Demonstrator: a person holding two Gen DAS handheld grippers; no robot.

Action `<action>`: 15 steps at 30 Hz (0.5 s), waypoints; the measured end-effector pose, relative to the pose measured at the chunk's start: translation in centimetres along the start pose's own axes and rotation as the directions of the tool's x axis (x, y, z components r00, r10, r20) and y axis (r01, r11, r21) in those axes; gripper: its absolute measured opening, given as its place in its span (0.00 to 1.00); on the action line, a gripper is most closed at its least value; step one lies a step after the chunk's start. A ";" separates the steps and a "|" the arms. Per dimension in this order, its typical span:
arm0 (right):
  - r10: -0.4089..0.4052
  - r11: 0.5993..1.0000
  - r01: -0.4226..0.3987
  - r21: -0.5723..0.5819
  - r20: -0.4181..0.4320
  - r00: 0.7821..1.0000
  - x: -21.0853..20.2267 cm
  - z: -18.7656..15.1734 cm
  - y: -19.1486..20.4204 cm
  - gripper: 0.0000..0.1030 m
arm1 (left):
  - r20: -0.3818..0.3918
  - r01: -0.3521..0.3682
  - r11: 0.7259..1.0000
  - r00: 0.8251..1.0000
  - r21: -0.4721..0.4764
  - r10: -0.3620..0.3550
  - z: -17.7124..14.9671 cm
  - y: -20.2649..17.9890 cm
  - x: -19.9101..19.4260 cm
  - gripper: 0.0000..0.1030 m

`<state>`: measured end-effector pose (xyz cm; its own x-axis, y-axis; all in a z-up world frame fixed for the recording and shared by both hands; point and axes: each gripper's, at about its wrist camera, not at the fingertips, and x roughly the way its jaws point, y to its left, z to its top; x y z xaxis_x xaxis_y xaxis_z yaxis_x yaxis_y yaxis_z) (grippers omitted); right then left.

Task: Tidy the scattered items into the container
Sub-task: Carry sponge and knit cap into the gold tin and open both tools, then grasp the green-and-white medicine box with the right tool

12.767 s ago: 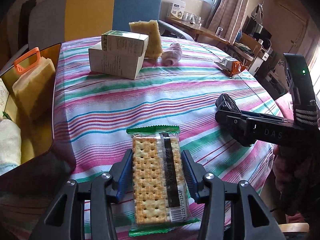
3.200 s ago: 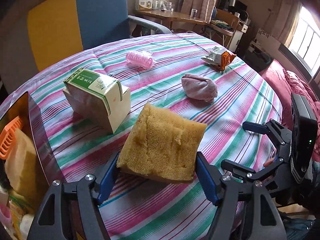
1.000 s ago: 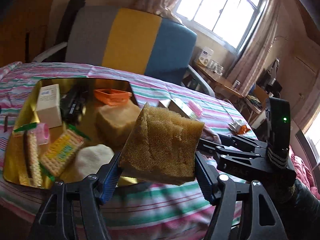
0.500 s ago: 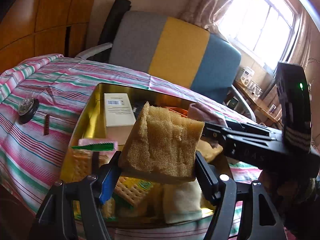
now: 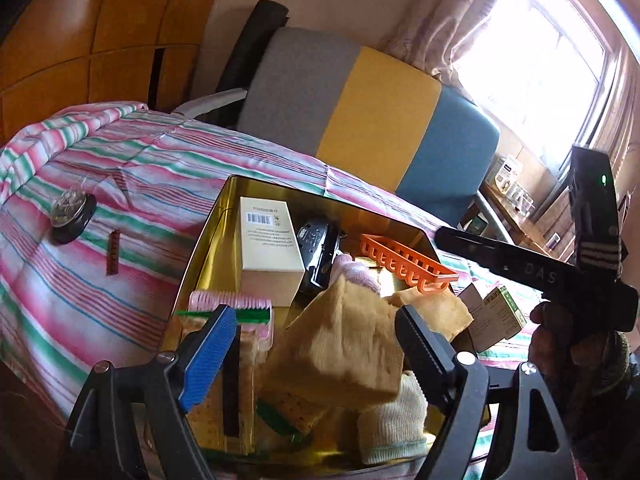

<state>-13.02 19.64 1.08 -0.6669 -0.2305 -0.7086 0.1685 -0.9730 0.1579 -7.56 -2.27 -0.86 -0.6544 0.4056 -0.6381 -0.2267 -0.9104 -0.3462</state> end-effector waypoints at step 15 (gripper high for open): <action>-0.285 0.945 0.308 0.113 -0.179 0.942 -1.0 -4.8 -14.5 0.76 | -0.086 0.150 0.984 0.986 0.097 -0.142 -4.0 -6.0 -2.1 0.81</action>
<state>-11.26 34.02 -3.78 -0.5461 0.0633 -0.8353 -0.1283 -0.9917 0.0087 -1.93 2.68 -0.24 -0.5516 0.5360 -0.6391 -0.3908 -0.8430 -0.3697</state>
